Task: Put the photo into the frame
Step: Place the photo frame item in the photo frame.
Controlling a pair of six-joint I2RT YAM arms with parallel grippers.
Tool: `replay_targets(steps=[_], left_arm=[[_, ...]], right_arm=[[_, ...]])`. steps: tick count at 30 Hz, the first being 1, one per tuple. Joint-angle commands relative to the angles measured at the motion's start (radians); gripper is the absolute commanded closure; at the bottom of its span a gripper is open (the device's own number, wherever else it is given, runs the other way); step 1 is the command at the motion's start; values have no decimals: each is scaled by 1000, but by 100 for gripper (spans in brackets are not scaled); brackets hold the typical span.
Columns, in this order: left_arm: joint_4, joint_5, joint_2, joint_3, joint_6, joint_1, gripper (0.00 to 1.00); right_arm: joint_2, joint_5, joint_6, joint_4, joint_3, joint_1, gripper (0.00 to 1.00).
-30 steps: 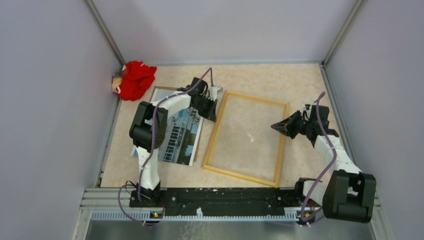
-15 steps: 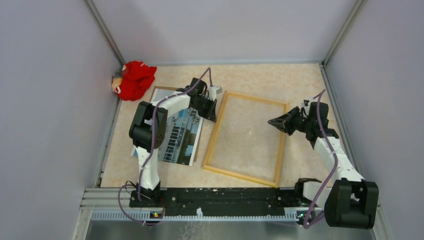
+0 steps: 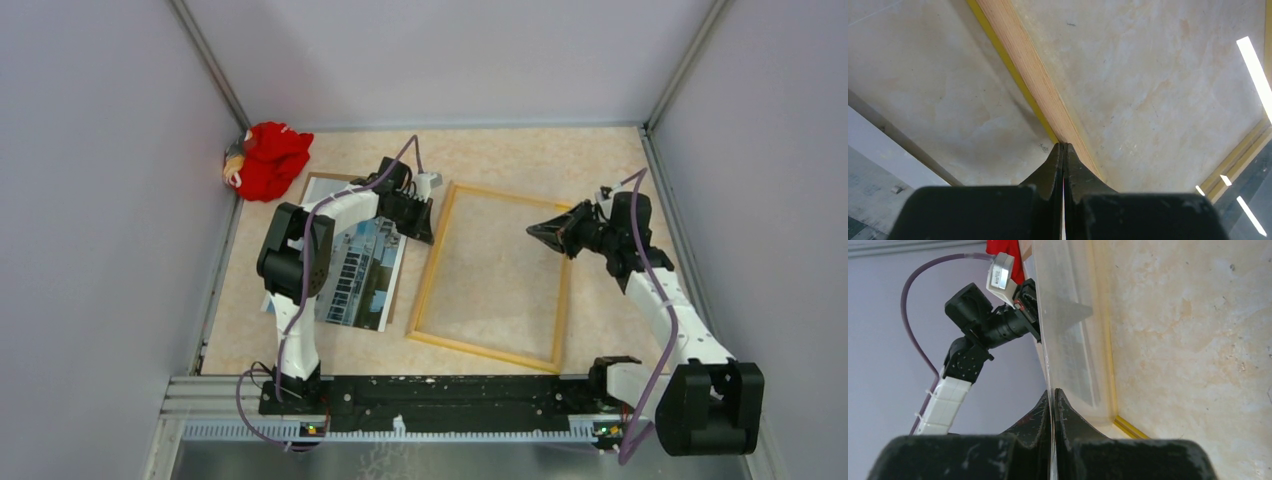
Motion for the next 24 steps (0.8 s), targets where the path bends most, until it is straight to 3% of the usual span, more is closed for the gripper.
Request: replay_targets(steps=[1,11,24], left_arm=[[-65,16,31,-48,-7,-22,100],[-64,62,33,-60,1,-4,100],[-65,57,29,-62,4,0,100]], right_arm=[[16,-3,61,89,44,34,100],[54,-44,168,327,9,67,100],[54,29,198,305,25,82,100]])
